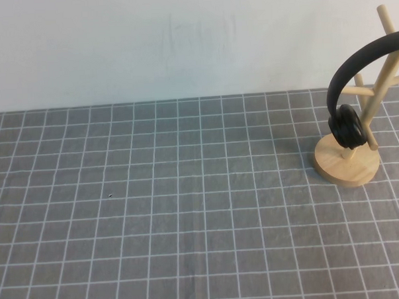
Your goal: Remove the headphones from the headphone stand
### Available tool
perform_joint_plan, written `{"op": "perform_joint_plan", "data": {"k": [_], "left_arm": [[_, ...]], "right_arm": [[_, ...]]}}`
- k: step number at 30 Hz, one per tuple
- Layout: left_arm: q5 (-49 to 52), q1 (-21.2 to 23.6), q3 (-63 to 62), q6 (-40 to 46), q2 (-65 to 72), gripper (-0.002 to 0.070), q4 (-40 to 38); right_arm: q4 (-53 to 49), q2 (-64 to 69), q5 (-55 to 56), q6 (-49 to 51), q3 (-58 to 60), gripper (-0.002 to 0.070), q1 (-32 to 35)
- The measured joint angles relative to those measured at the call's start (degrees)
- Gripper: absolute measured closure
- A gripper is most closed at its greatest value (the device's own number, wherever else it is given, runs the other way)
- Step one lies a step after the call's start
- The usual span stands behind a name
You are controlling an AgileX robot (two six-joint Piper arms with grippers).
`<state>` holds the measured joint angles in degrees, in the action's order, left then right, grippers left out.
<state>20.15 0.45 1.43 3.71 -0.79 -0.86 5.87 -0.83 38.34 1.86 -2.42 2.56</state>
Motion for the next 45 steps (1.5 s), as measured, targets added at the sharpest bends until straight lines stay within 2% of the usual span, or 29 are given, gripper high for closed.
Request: {"op": "perform_joint_plan", "data": {"k": [4,9,13,21,27,31,34,39,41,45], "left_arm": [[0.0,0.0,0.0,0.0,0.0,0.0679,0.0],[0.0,0.0,0.0,0.0,0.0,0.0679,0.0],[0.0,0.0,0.0,0.0,0.0,0.0679,0.0],[0.0,0.0,0.0,0.0,0.0,0.0679,0.0],[0.0,0.0,0.0,0.0,0.0,0.0679,0.0],[0.0,0.0,0.0,0.0,0.0,0.0679,0.0],[0.0,0.0,0.0,0.0,0.0,0.0679,0.0],[0.0,0.0,0.0,0.0,0.0,0.0679,0.0],[0.0,0.0,0.0,0.0,0.0,0.0679,0.0],[0.0,0.0,0.0,0.0,0.0,0.0679,0.0]], "right_arm": [[-2.5,0.0,-8.1,0.5,-10.9,0.0685,0.0],[-2.8,5.6,-33.5,0.6,-26.6,0.0685,0.0],[-2.8,13.7,-45.0,0.6,-31.3,0.0685,0.0],[-2.6,24.6,-48.8,-0.3,-31.4,0.0685,0.0],[-9.7,38.3,-50.4,-3.1,-31.4,0.0685,0.0],[-20.3,48.4,-46.1,-3.5,-31.4,0.0678,-0.1],[-26.1,56.0,-43.0,-3.7,-31.4,0.0623,-0.1],[-28.4,66.7,-36.1,-3.9,-32.9,0.0379,-0.1],[-28.5,70.2,-34.3,-4.0,-34.5,0.031,-0.1],[-28.7,76.5,-32.0,-4.1,-37.6,0.0261,-0.1]]}}
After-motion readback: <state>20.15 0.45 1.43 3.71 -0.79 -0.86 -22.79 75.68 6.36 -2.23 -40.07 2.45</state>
